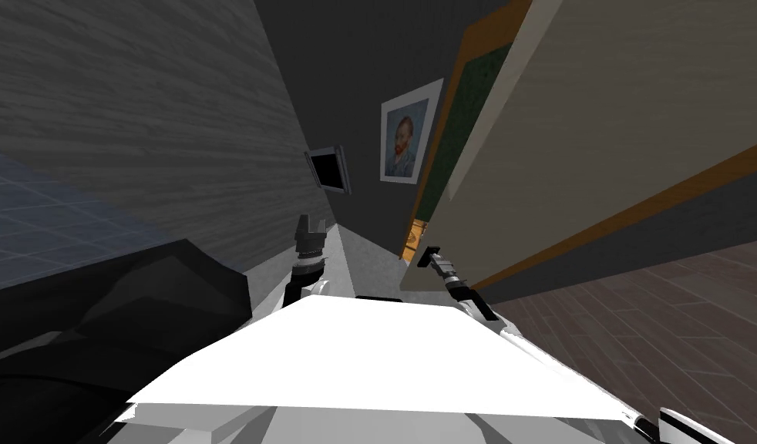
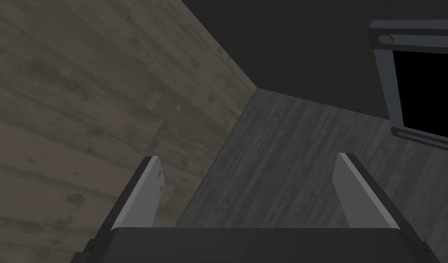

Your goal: Pull the door open

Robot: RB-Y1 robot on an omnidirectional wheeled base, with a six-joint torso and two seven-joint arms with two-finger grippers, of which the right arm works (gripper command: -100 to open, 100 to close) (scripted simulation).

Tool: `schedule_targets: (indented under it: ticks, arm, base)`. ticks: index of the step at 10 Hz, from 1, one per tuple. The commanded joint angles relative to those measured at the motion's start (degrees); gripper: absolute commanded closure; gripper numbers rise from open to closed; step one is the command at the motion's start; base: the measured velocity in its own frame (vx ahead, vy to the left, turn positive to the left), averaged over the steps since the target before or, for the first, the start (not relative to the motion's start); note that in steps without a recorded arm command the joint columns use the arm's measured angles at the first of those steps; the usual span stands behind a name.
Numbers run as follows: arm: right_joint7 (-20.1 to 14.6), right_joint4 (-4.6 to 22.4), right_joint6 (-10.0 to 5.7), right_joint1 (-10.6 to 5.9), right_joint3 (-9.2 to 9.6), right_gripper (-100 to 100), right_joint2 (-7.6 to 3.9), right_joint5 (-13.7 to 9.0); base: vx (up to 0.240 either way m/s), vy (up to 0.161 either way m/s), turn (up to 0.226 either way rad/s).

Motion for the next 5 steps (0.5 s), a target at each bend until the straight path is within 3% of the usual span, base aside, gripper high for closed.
schedule_targets:
  ticks: [1, 2, 5]
  arm:
    - [-0.9, -0.1, -0.7, 0.27, 0.88, 100, -0.73, 0.3]
    - [-0.5, -0.2, -0.45, 0.17, 0.43, 100, -0.55, 0.2]
    - [-2.2, 0.1, -1.92, 0.36, 2.06, 100, -1.84, 0.9]
  base:
    - [-0.251, -0.11, 0.146]
    - [-0.102, -0.049, 0.038]
    - [-0.196, -0.086, 0.15]
